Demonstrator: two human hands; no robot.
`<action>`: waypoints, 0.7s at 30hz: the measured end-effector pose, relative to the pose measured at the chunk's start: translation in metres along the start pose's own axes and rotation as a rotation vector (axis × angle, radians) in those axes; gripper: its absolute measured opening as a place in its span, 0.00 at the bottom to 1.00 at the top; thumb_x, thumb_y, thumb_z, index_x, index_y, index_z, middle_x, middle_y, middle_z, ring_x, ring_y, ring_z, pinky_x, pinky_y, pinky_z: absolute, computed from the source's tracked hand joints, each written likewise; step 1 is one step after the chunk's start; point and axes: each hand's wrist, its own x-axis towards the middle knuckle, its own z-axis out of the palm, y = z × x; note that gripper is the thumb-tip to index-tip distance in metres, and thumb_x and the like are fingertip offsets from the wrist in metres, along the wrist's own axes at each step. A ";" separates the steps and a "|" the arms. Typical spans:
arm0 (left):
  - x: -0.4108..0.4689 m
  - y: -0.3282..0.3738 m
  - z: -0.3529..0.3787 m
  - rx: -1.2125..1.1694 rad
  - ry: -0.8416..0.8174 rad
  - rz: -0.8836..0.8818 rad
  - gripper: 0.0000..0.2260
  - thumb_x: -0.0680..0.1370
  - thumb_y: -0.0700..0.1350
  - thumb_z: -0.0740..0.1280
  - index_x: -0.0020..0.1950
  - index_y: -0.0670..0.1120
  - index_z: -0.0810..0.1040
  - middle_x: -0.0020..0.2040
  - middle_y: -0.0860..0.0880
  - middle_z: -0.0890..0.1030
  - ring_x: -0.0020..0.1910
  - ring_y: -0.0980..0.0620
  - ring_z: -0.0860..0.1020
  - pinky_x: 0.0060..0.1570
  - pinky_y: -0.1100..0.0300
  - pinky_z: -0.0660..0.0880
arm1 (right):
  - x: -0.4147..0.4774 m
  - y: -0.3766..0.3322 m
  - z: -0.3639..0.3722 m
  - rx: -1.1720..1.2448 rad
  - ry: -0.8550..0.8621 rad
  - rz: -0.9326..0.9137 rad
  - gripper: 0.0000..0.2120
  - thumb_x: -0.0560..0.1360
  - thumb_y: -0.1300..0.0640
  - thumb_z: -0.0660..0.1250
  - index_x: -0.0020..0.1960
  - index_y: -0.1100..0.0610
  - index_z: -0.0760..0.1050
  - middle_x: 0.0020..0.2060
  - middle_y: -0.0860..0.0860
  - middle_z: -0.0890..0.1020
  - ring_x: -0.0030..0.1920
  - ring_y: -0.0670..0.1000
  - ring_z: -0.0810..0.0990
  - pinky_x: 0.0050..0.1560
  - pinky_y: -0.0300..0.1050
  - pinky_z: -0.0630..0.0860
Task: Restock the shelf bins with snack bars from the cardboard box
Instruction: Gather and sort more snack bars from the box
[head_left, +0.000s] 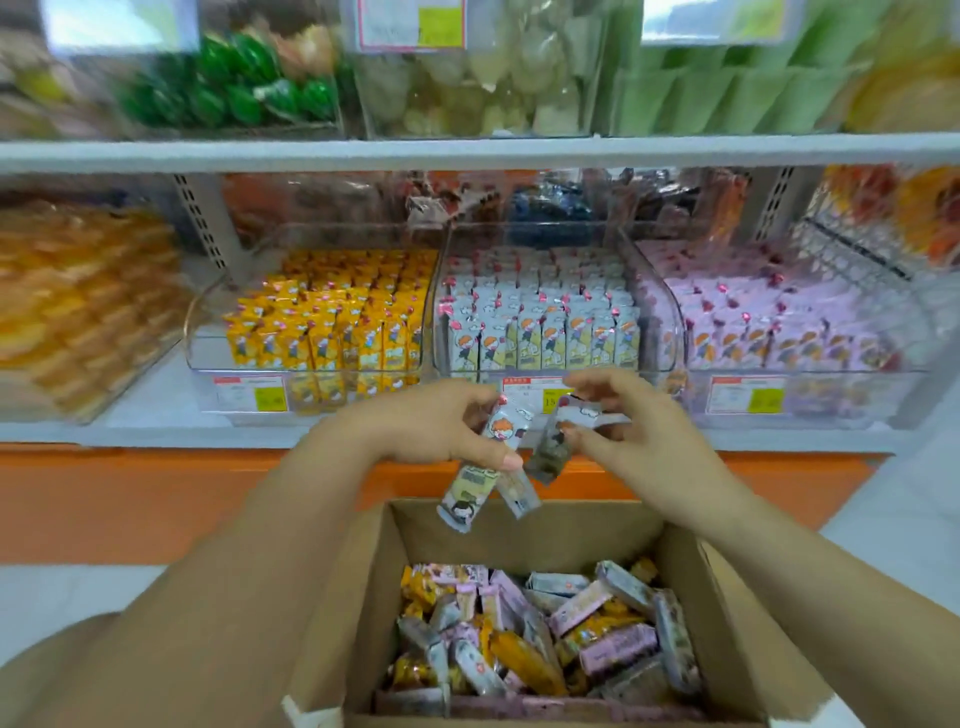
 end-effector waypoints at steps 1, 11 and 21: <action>-0.004 0.000 -0.008 0.021 0.031 0.019 0.18 0.73 0.58 0.70 0.54 0.48 0.73 0.44 0.50 0.71 0.40 0.55 0.67 0.40 0.59 0.63 | 0.006 -0.009 -0.006 0.016 0.015 -0.030 0.17 0.74 0.61 0.69 0.55 0.43 0.70 0.55 0.46 0.76 0.54 0.41 0.74 0.50 0.32 0.74; -0.013 -0.017 -0.045 -0.083 0.230 0.011 0.31 0.71 0.57 0.70 0.69 0.45 0.68 0.37 0.52 0.68 0.35 0.58 0.69 0.33 0.70 0.65 | 0.083 -0.028 -0.006 -0.221 0.282 -0.157 0.14 0.75 0.61 0.68 0.61 0.54 0.76 0.54 0.45 0.75 0.52 0.42 0.71 0.51 0.34 0.72; -0.010 -0.033 -0.050 -0.171 0.204 0.020 0.39 0.71 0.57 0.70 0.77 0.48 0.57 0.73 0.51 0.65 0.70 0.54 0.66 0.67 0.59 0.65 | 0.144 0.006 0.031 -0.484 -0.079 0.110 0.19 0.74 0.64 0.68 0.65 0.58 0.74 0.61 0.56 0.77 0.56 0.53 0.77 0.54 0.40 0.69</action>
